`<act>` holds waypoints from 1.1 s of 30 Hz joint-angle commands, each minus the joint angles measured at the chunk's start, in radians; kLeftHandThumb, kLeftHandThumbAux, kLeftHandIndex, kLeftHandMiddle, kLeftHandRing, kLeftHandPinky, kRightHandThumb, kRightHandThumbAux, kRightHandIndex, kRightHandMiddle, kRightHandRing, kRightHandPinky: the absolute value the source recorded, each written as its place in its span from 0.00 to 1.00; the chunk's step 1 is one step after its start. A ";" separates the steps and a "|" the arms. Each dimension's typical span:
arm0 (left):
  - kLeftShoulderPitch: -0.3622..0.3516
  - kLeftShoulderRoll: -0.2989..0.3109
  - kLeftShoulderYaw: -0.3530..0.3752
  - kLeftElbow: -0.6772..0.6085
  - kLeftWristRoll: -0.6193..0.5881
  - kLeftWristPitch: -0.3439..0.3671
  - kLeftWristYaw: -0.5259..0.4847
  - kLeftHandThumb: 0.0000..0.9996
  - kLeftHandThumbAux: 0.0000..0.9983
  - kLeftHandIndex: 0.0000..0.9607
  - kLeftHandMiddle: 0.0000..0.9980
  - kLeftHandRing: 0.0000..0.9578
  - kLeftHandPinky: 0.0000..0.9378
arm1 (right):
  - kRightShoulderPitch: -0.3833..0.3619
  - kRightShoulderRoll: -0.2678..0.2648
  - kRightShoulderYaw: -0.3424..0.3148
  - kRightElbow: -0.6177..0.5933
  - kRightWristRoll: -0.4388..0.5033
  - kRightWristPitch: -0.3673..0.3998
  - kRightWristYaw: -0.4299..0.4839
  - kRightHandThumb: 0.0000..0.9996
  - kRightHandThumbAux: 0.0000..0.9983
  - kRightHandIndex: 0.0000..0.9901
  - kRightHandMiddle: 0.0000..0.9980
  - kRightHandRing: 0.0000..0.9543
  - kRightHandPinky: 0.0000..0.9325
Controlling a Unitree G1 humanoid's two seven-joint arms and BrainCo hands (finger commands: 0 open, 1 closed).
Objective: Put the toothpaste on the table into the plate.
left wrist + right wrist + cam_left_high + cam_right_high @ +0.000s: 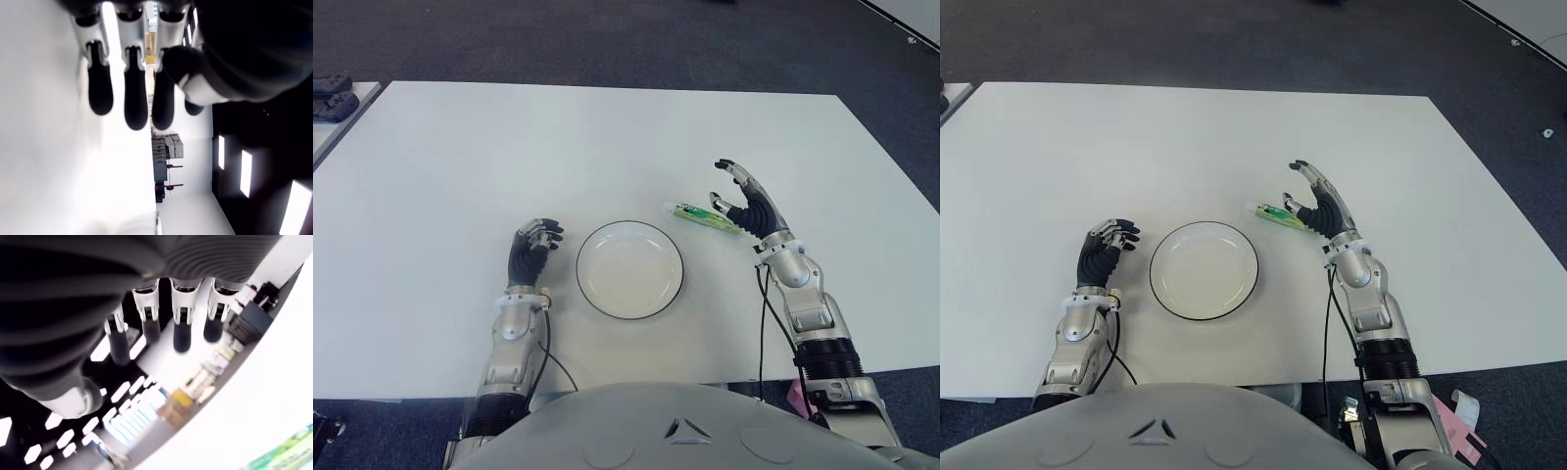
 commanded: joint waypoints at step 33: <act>0.009 -0.020 0.001 -0.021 -0.003 0.055 0.008 0.84 0.68 0.45 0.46 0.51 0.52 | -0.263 -0.154 0.280 0.301 -0.252 -0.123 0.024 0.53 0.15 0.00 0.00 0.00 0.00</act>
